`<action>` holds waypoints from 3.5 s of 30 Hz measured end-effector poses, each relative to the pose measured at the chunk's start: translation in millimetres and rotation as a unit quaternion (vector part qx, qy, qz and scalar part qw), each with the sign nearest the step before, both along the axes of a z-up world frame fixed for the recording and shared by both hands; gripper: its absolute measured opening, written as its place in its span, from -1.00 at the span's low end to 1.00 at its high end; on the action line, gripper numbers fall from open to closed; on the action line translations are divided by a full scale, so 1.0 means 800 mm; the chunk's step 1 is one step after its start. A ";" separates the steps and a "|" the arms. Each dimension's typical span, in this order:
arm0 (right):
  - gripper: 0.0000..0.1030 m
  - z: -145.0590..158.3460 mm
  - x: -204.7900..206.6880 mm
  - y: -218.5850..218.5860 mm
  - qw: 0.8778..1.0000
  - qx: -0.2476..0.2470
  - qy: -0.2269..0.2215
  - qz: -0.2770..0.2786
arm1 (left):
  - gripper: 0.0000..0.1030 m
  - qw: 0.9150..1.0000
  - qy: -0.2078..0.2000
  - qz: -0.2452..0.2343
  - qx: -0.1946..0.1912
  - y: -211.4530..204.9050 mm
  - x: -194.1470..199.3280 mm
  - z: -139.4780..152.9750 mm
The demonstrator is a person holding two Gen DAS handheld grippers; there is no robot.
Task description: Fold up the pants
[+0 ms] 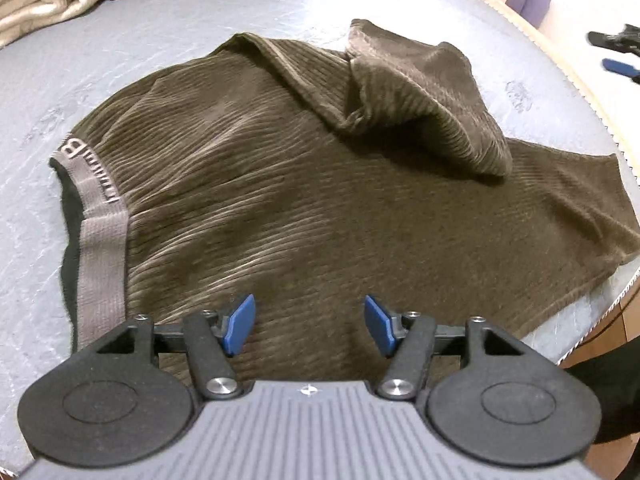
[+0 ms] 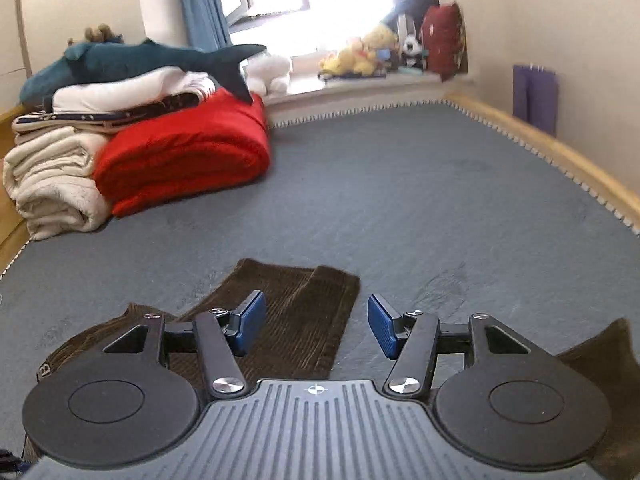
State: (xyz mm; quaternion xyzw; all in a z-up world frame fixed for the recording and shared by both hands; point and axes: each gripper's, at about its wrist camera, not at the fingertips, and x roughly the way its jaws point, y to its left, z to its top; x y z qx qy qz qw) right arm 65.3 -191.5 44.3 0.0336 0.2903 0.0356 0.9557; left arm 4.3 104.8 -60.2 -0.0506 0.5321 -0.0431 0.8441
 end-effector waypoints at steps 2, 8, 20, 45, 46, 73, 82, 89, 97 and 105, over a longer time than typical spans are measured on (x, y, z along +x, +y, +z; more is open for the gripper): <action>0.14 -0.025 0.021 -0.008 0.999 0.028 0.017 -0.017 | 0.13 1.000 0.005 -0.005 0.004 -0.009 0.004 -0.009; -0.09 -0.097 0.107 -0.038 0.980 0.137 0.116 -0.089 | -0.49 0.999 0.019 -0.032 0.010 -0.031 0.022 -0.029; -0.04 -0.212 0.237 -0.063 0.963 0.169 0.161 -0.136 | -0.44 0.998 0.004 -0.046 0.032 -0.052 0.046 -0.035; -0.79 -0.173 0.152 -0.321 0.844 0.324 0.000 -0.427 | -0.15 0.989 -0.109 -0.093 0.025 -0.113 0.175 -0.016; -0.78 -0.186 0.151 -0.326 0.844 0.320 0.024 -0.430 | -0.07 0.989 -0.110 -0.089 0.032 -0.119 0.187 -0.022; -0.91 -0.181 0.110 -0.392 0.809 0.243 0.032 -0.535 | -0.70 0.969 -0.064 -0.185 0.154 -0.072 0.197 -0.083; -0.56 -0.107 0.103 -0.358 0.843 0.180 -0.013 -0.507 | -0.02 0.976 -0.091 -0.193 0.033 0.006 0.148 0.016; -0.50 -0.013 0.066 -0.292 0.886 0.144 -0.090 -0.431 | -0.02 0.976 -0.146 -0.162 0.024 0.045 0.067 0.076; -0.24 0.059 -0.009 -0.124 0.969 0.091 -0.105 -0.206 | -0.09 0.991 -0.125 -0.050 0.023 0.111 0.031 0.075; -0.23 -0.022 -0.064 0.054 0.997 0.031 0.031 0.058 | -0.14 0.999 -0.019 0.051 0.006 0.213 0.030 0.032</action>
